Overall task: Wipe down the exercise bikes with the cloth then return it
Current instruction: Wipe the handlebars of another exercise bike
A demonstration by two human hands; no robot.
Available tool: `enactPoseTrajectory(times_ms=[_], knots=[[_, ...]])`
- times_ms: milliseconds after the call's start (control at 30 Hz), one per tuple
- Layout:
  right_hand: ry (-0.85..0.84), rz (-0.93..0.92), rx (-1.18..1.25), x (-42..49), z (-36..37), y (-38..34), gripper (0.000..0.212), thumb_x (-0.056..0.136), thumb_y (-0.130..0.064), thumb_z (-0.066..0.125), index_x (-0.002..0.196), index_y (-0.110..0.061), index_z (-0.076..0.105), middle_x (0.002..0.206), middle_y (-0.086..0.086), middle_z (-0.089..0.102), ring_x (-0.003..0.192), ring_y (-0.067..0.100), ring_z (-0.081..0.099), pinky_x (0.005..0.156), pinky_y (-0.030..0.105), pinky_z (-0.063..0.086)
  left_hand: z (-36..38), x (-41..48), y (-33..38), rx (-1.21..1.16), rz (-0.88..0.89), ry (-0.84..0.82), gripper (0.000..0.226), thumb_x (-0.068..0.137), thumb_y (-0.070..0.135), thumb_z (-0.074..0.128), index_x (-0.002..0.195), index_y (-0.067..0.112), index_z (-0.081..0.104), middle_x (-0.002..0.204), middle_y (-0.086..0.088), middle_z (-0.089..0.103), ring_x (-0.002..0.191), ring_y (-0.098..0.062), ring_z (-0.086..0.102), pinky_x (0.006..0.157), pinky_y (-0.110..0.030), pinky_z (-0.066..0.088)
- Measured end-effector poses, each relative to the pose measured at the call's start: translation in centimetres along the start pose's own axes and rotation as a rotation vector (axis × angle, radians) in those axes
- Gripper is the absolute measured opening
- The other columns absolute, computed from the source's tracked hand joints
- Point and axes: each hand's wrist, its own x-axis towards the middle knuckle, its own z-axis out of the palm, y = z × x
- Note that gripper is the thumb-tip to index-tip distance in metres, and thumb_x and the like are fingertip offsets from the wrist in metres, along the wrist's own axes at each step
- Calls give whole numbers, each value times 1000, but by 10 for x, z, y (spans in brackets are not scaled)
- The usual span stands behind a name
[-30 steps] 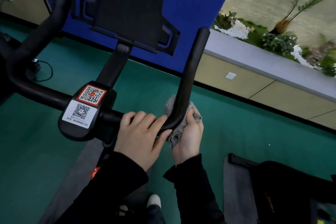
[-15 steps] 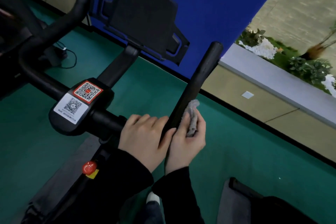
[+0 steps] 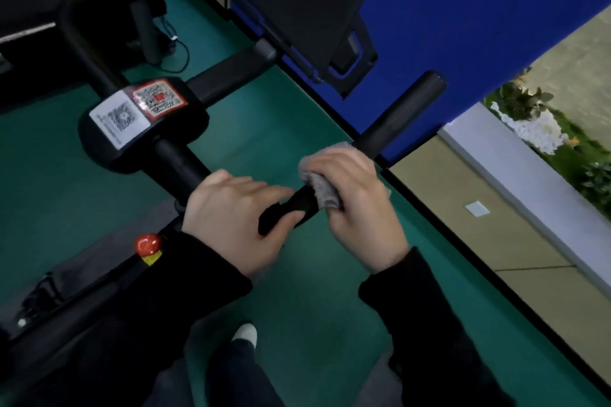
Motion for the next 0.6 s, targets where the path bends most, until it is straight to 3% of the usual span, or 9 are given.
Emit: enactPoseTrajectory(times_ms=[100, 233, 333, 433, 533, 600], knots=[[-273, -24, -123, 17, -20, 6, 30, 76, 10, 52, 97, -6, 65, 94, 7, 64, 100, 27, 54, 92, 33, 37, 0, -4, 2, -14, -15, -28, 39, 84, 52, 45, 93, 27, 73, 73, 7, 71, 69, -18, 67, 68, -30, 42], [-404, 24, -245, 43, -39, 19, 24, 84, 5, 49, 99, -8, 63, 98, 7, 64, 101, 26, 51, 89, 29, 35, 0, -4, 0, -17, 5, -14, 40, 86, 53, 45, 95, 26, 74, 72, 9, 70, 68, -16, 66, 68, -28, 39], [-526, 12, -170, 55, -35, 8, 24, 83, 4, 48, 95, -8, 65, 95, 5, 68, 99, 25, 53, 88, 37, 41, -1, -4, 1, -8, 3, 4, 41, 85, 55, 44, 94, 29, 73, 70, 9, 69, 68, -16, 65, 69, -25, 36], [-662, -40, -121, 54, -27, -3, 22, 85, 2, 52, 98, -10, 65, 98, 7, 68, 98, 24, 54, 84, 34, 41, 0, -7, 1, 4, 12, 13, 40, 84, 54, 43, 92, 28, 73, 67, 7, 67, 67, -17, 65, 69, -25, 35], [-689, -17, -191, 62, -40, 8, 20, 88, -1, 53, 101, -9, 65, 101, 8, 67, 101, 24, 55, 83, 31, 41, 0, -9, 2, -4, 11, 4, 44, 85, 55, 40, 94, 28, 74, 68, 8, 68, 67, -17, 65, 69, -26, 36], [-600, 28, -262, 66, -50, 22, 22, 87, 3, 49, 98, -8, 65, 100, 7, 67, 101, 25, 54, 85, 32, 41, 0, -8, 0, -6, 17, 9, 46, 85, 55, 39, 94, 27, 74, 71, 8, 70, 69, -16, 66, 69, -26, 35]])
